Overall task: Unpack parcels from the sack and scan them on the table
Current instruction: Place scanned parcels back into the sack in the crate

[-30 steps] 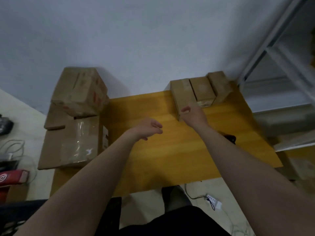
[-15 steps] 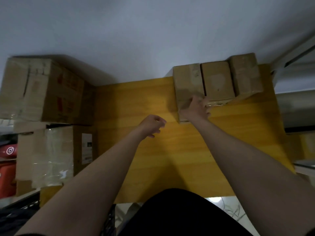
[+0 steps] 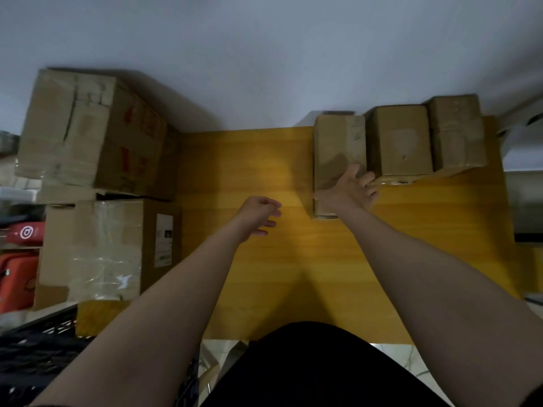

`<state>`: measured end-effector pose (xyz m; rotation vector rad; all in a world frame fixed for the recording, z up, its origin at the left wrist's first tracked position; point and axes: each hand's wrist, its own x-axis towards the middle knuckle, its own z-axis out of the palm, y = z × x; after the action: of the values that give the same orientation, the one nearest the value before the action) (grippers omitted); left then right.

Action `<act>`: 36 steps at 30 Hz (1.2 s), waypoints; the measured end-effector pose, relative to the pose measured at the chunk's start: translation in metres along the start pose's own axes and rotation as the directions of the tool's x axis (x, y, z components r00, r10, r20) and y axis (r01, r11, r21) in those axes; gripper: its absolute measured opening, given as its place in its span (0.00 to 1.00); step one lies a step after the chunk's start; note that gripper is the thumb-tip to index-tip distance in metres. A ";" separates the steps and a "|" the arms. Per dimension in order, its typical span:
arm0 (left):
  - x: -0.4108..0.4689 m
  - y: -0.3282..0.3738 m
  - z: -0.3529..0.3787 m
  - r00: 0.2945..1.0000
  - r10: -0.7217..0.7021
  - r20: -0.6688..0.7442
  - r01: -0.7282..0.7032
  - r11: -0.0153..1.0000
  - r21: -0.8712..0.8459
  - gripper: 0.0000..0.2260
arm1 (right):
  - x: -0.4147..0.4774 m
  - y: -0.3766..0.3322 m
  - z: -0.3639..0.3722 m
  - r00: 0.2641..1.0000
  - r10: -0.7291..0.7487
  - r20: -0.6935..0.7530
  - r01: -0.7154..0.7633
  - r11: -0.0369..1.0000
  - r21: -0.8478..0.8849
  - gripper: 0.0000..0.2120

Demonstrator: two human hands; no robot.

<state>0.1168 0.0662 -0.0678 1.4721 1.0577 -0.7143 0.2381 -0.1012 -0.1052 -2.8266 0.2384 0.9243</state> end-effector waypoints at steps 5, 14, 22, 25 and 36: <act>-0.031 -0.013 -0.024 0.990 0.051 -0.133 -0.069 0.988 -0.135 0.08 | -0.049 -0.007 -0.003 0.979 -0.057 0.195 -0.109 0.664 0.740 0.39; -0.140 -0.043 -0.102 0.964 0.264 0.018 -0.227 0.860 -0.456 0.29 | -0.191 -0.022 -0.049 0.682 -0.693 0.234 -0.014 0.307 0.952 0.30; -0.228 -0.100 -0.137 0.867 0.493 0.075 -0.287 0.616 -0.733 0.26 | -0.288 -0.014 -0.065 0.730 -0.683 -0.012 0.172 0.168 0.971 0.17; -0.250 -0.115 -0.136 0.838 0.544 0.053 -0.378 0.647 -0.662 0.25 | -0.312 0.000 -0.059 0.749 -0.662 -0.033 0.184 0.159 0.970 0.17; -0.264 -0.126 -0.076 0.827 0.558 0.066 -0.496 0.781 -0.378 0.42 | -0.337 0.063 -0.054 0.872 -0.488 -0.027 0.296 0.481 0.825 0.41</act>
<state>-0.1159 0.0773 0.1254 1.2797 0.5453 -0.2253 -0.0127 -0.1389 0.1323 -1.7706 -0.0391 0.7250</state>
